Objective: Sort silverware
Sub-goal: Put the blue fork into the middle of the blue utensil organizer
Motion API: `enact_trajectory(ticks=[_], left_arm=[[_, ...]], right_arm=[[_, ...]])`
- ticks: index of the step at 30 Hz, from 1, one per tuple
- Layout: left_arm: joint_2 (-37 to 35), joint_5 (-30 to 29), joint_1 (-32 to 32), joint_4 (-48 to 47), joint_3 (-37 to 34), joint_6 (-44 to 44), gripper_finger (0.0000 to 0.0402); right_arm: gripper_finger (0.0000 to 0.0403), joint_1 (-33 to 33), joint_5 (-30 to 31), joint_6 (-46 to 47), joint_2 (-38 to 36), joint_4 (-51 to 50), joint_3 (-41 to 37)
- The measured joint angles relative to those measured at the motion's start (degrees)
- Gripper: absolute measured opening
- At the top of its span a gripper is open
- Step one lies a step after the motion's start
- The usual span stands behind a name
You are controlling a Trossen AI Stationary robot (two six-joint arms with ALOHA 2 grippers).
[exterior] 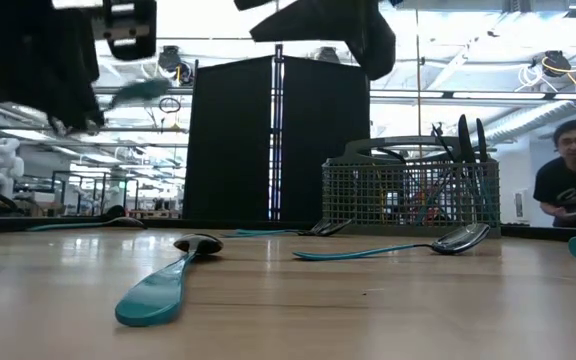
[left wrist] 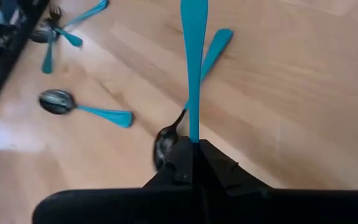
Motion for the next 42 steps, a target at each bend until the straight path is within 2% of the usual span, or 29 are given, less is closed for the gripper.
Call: enact_trajectory(ticks=[7, 12, 16, 27, 30, 36, 42], left_arm=[[-3.55, -6.02, -0.04, -3.5, 0.0, 9.62, 0.0], [-3.59, -12.09, -0.04, -3.41, 0.0, 19.23, 0.0], [-3.59, -15.71, -0.04, -3.21, 0.0, 25.57, 0.0], [-3.59, -18.18, 0.02, -4.41, 0.0, 26.72, 0.0], [-3.58, -19.23, 0.54, -4.98, -0.13, 26.85, 0.0], [-3.74, -29.22, 1.54, -6.92, -0.31, 31.09, 0.0], [-3.74, -28.3, 1.46, -1.75, -0.33, 32.99, 0.0]], right_arm=[[0.0109, -0.26, -0.13, 3.84, -0.76, 0.49, 0.0], [0.0109, -1.7, -3.49, 9.02, -0.76, 0.32, 0.0], [0.0109, -2.56, -4.48, 8.71, -0.76, -0.03, 0.0], [0.0114, -3.98, -7.93, 4.01, -3.01, -5.12, 0.0], [0.0132, -6.03, -9.92, 3.0, -4.77, -9.39, 0.0], [0.0198, -11.73, -21.86, 3.44, -5.87, -12.39, -0.27], [0.0248, -14.72, -22.1, 2.96, -3.5, -9.59, -0.26]])
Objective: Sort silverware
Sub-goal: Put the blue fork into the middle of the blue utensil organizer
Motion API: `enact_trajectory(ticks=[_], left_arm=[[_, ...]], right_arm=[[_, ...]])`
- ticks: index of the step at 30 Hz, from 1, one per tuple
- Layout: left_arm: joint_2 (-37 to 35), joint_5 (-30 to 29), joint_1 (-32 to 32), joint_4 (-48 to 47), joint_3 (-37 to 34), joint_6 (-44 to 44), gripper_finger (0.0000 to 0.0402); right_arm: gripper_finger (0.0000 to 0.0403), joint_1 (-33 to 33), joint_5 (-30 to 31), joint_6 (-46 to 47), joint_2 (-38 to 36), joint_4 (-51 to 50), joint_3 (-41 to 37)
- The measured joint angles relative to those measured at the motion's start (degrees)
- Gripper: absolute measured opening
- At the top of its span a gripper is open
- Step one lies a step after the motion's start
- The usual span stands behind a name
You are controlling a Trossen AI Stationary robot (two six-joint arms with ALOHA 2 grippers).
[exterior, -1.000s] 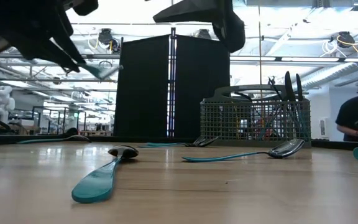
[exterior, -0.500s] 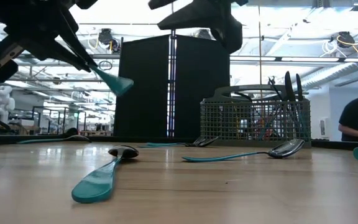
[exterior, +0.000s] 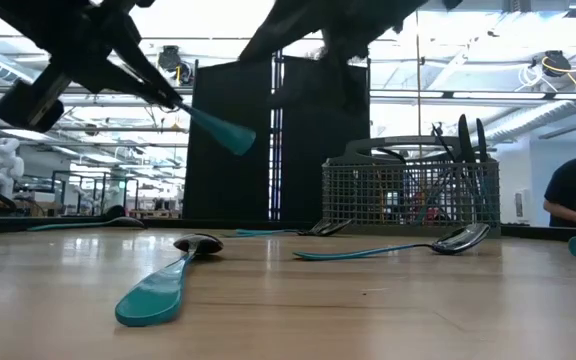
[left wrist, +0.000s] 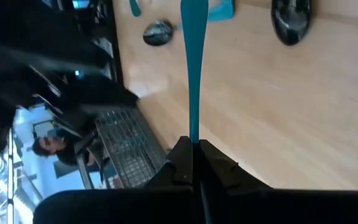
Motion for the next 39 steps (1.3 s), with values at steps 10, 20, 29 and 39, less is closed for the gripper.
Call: enact_trajectory(ticks=[10, 20, 29, 39], left_arm=[[0.0, 0.94, 0.0, 4.69, 0.0, 5.86, 0.0], [0.31, 6.83, 3.99, 11.61, 0.0, 8.93, 0.0], [0.39, 8.46, 7.23, 12.85, 0.0, 8.89, 0.0], [0.39, 8.44, 8.96, 12.7, 0.0, 8.48, 0.0]], right_arm=[[0.0256, 0.26, -1.92, -2.27, 3.5, 11.33, 0.0], [0.0254, -0.83, -1.65, -5.05, 3.9, 11.14, -0.02], [0.024, -1.4, -1.54, -5.79, 3.9, 9.92, -0.02], [0.0133, -2.67, -1.71, -6.19, 3.9, 9.12, -0.02]])
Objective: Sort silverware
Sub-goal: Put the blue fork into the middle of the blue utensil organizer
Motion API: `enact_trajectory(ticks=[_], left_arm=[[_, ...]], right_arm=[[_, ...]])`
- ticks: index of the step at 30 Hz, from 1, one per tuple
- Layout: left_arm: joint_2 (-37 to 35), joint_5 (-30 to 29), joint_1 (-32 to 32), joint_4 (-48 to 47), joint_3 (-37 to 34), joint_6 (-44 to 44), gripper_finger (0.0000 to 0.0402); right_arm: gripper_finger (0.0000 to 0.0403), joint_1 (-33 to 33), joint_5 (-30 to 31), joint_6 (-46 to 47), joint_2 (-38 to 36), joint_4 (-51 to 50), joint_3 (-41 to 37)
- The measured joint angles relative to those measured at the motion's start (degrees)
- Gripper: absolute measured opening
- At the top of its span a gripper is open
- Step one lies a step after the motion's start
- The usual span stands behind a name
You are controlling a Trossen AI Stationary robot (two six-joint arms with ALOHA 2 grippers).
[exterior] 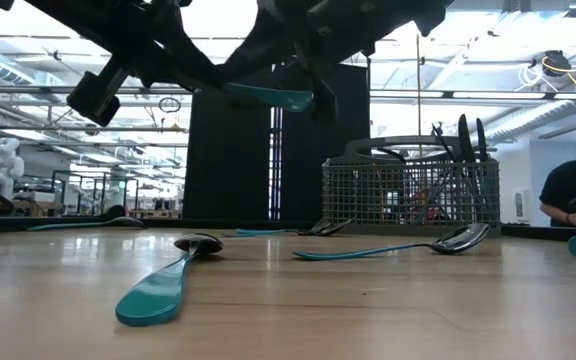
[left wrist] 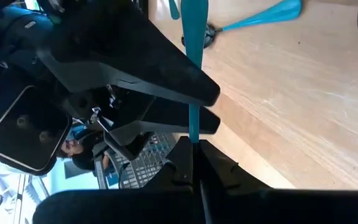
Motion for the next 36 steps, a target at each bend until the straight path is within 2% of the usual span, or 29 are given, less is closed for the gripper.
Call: enact_trajectory(ticks=[5, 6, 10, 15, 22, 24, 26, 28, 29, 32, 36], left_arm=[[0.0, 1.08, 0.04, 0.04, 0.0, 0.02, 0.001], [0.0, 1.4, 0.04, 0.06, 0.0, 0.0, 0.0014], [0.0, 1.39, 0.02, 0.02, 0.0, 0.0, 0.0026], [0.0, 1.38, 0.02, 0.08, 0.0, -1.5, 0.0043], [0.0, 1.35, 0.0, 0.05, 0.0, -2.91, 0.0108], [0.0, -0.84, -0.19, 0.15, 0.0, -3.12, 0.0132], [-0.3, -5.81, -0.97, 0.01, 0.0, -5.01, 0.0152], [-1.92, -8.38, -1.81, -0.8, -0.02, -9.27, 0.0165], [-3.35, -7.93, -2.26, -1.34, -0.04, -12.48, 0.0168], [-10.16, -1.24, -2.49, -6.58, -0.04, -23.38, 0.017], [-20.66, 6.43, -0.12, -15.62, -0.04, -34.48, 0.0171]], right_arm=[[0.0022, -0.25, -1.71, -1.33, 0.0, 0.06, 0.0], [0.0013, -0.21, -1.3, -1.64, 0.0, -0.07, 0.0], [0.0004, -0.24, -1.29, -1.81, 0.0, -0.26, 0.0], [0.0002, -0.21, 1.89, -2.11, 0.0, -0.73, 0.0], [0.0001, -0.26, 4.95, -2.11, 0.0, -1.5, 0.0], [0.0001, -0.21, 7.38, -1.94, 0.0, -2.14, 0.0], [0.0001, -0.26, 11.33, -1.61, -0.19, -3.81, 0.0], [0.0001, -0.26, 15.82, -1.56, -0.93, -6.31, 0.0], [0.0, -0.26, 17.85, -1.52, -1.63, -7.84, 0.0], [0.0, -0.24, 23.98, -1.73, -4.89, -12.13, -0.02], [0.0, -0.19, 32.92, -4.14, -10.69, -16.91, -0.02]])
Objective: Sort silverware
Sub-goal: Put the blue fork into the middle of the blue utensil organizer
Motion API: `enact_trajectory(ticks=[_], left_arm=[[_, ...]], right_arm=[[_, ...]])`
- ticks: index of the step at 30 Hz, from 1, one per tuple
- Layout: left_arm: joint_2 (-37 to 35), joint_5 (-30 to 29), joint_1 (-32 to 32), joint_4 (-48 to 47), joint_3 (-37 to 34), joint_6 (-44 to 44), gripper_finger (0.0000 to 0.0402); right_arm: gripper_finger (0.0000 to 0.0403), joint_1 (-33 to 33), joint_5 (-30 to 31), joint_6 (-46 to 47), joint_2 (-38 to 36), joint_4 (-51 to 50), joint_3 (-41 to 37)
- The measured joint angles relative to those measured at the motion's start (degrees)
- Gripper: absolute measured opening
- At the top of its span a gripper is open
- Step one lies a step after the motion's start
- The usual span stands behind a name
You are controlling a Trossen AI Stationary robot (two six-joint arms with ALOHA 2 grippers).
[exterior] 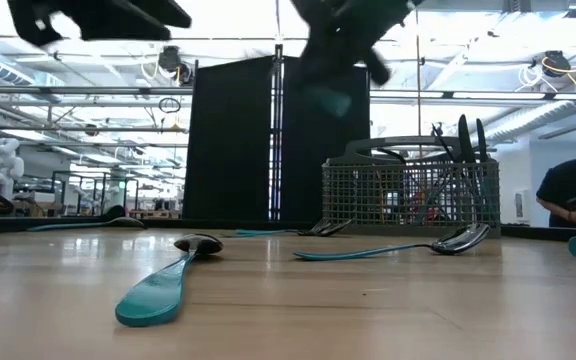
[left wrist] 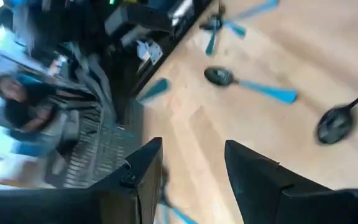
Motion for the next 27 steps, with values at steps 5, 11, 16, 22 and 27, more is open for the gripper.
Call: enact_trajectory(ticks=[5, 11, 16, 22, 27], left_arm=[[-12.9, 12.38, 4.26, 0.05, -4.56, -5.26, 0.0171], [-25.67, 22.07, 9.17, 14.53, -16.06, -5.79, 0.0171], [-32.57, 24.46, 11.69, 25.04, -23.84, -4.36, 0.0171], [-34.61, 26.68, 13.61, 31.76, -28.34, -3.11, 0.0171], [-34.66, 27.53, 14.77, 32.25, -28.39, -3.03, 0.0171]], right_arm=[[0.0, -1.57, 12.4, -6.24, -7.28, -3.09, -1.68], [0.0, -10.07, 21.06, -6.79, -14.39, -1.41, -13.19], [0.0, -15.78, 35.46, -6.93, -18.17, 10.82, -24.37], [0.0, -22.37, 37.16, -21.44, -17.0, 24.9, -29.78], [0.0, -29.05, 32.17, -30.47, -12.5, 37.99, -31.41]])
